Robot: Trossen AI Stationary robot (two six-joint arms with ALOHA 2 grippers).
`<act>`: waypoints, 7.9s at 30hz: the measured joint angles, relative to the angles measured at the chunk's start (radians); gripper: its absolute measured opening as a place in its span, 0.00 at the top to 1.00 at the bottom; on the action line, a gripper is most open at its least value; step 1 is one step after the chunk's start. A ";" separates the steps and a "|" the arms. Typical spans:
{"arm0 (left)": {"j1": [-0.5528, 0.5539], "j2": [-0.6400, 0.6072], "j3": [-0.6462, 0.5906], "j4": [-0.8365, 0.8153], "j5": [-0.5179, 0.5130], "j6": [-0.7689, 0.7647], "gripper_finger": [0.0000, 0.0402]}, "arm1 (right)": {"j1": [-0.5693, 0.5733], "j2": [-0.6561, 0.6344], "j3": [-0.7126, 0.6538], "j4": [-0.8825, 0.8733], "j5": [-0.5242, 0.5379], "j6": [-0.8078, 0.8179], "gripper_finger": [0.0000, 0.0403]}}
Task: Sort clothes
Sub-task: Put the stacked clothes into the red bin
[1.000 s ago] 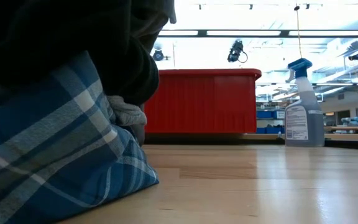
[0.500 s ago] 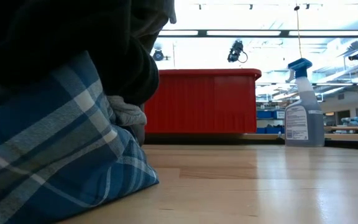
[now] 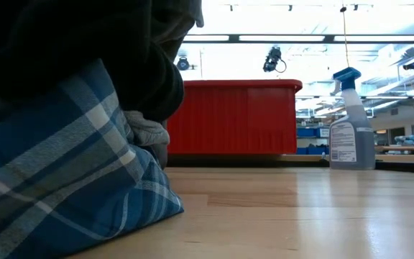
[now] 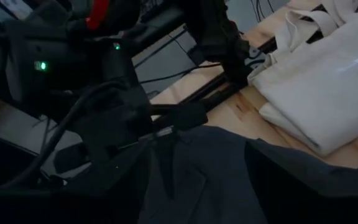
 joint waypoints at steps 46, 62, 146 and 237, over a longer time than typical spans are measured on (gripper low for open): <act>-0.141 -0.001 -0.015 -0.111 0.174 -0.176 0.52 | -0.033 0.131 -0.006 -0.281 -0.112 -0.114 0.34; -0.165 -0.002 0.101 -0.594 0.172 -0.252 0.52 | -0.045 0.076 -0.004 -0.102 -0.139 -0.121 0.37; 0.252 -0.103 0.117 0.044 -0.121 -0.255 0.52 | 0.149 -0.388 -0.567 -0.311 0.145 -0.109 0.38; 0.123 0.062 0.161 -0.330 0.290 -0.316 0.52 | 0.114 -0.244 -0.990 0.437 -0.161 0.131 0.49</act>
